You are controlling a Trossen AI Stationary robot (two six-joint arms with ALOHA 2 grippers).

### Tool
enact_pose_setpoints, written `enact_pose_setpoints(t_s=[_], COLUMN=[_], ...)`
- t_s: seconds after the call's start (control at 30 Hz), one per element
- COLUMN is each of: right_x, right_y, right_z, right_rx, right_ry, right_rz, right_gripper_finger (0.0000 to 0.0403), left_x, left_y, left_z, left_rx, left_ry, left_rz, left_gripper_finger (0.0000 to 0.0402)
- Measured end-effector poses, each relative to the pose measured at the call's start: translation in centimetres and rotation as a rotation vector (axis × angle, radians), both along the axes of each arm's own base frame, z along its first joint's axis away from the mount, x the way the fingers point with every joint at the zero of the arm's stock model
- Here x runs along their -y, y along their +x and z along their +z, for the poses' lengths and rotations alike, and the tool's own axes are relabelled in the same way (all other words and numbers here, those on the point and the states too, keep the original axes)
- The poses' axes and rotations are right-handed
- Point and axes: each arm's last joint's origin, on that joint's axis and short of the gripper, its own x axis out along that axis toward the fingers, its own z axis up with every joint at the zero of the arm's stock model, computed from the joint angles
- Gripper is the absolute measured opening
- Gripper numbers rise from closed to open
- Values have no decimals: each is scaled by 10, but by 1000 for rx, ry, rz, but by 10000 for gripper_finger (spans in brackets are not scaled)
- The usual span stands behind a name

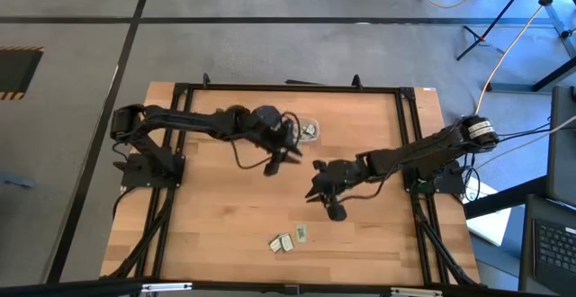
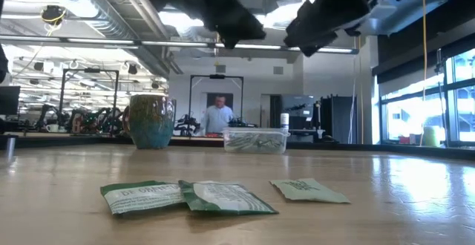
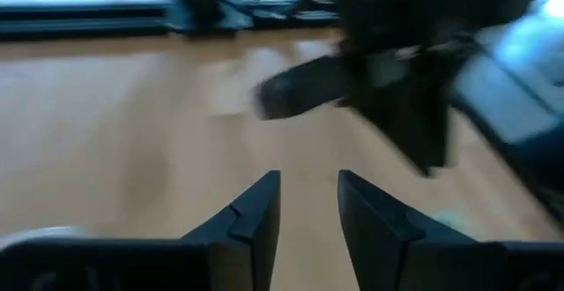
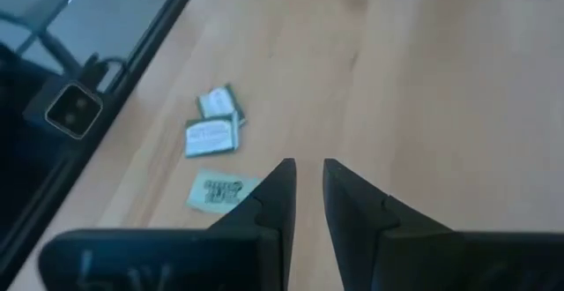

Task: Pick and place Stevia / Truvia into bins
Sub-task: Put the stevia packet into the transparent container

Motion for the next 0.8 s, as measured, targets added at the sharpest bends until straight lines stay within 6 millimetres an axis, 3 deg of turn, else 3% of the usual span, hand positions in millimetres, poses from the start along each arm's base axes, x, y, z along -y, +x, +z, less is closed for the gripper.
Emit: enact_pose_setpoints(t_s=[0.23, 0.37, 0.6, 0.8], right_x=[-33, -49, -64, -79], right_y=[13, 20, 27, 38], right_z=[-38, -60, -90, -103], right_rx=[-5, 6, -78, -90], right_ry=[-70, -84, -91, -116], right_rz=[92, 140, 153, 203], right_gripper_finger=[65, 65, 65, 65], left_x=[53, 76, 108, 124], left_y=[2, 1, -3, -5], left_z=[1, 1, 1, 3], left_rx=[-7, -17, -13, 0], left_ry=[-45, -19, 2, -10], left_rz=[-116, -82, -84, -72], left_gripper_finger=[113, 109, 105, 104])
